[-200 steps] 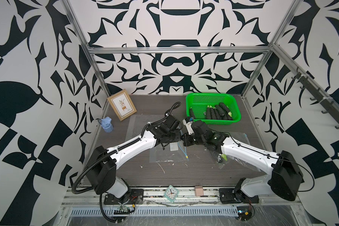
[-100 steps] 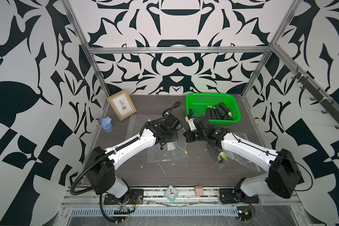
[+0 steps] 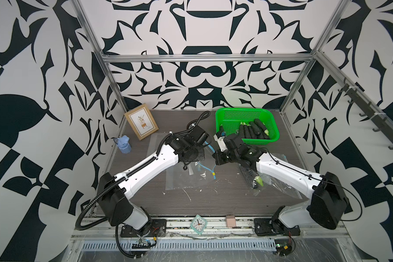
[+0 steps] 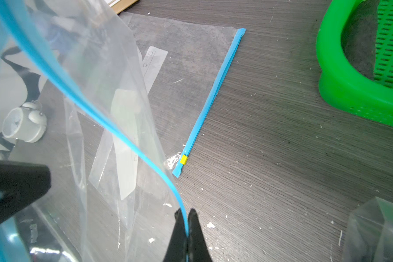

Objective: Place the eggplant in a zip-top bag and seal the zipper
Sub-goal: Open the zipper of the food storage bag at the center of the board.

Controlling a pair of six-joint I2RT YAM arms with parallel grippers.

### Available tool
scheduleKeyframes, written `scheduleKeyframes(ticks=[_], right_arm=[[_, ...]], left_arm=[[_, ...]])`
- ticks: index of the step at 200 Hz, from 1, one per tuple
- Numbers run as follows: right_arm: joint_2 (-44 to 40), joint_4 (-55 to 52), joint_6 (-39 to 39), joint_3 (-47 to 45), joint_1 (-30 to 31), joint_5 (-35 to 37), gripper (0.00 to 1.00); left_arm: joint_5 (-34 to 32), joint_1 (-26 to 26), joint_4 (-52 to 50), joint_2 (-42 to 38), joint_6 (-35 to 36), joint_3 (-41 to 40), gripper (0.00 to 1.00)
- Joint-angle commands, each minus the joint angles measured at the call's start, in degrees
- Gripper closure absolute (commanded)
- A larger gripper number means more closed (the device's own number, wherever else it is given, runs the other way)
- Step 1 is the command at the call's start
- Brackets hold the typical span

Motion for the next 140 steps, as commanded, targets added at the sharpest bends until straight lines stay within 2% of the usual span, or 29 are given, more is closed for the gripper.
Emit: scheduleKeyframes(ticks=[1,75,87,111,140], right_arm=[[-1.0,0.4,-1.0,2.5,0.1,-0.2,1.00],[-1.2,0.7,-1.5,4.3,1.2,-1.2,1.00],[-1.6,1.0,-1.5,4.1,1.3,-1.2,0.88],[-3.4,0.0,-2.6,5.2,0.5,-2.6,0.57],[-6.9,-2.0,-2.9,6.1,-2.7,-5.2,0.46]], left_arm=[[-0.2,0.2,-2.3,-0.7,-0.2,0.1,1.00],[-0.2,0.6,-2.8,2.6,1.2,3.8,1.00],[-0.5,0.8,-3.1,2.9,1.5,3.9,1.00],[-0.7,1.5,-3.6,3.0,1.8,3.8,1.00],[-0.2,1.9,-2.7,2.7,2.5,3.8,1.00]])
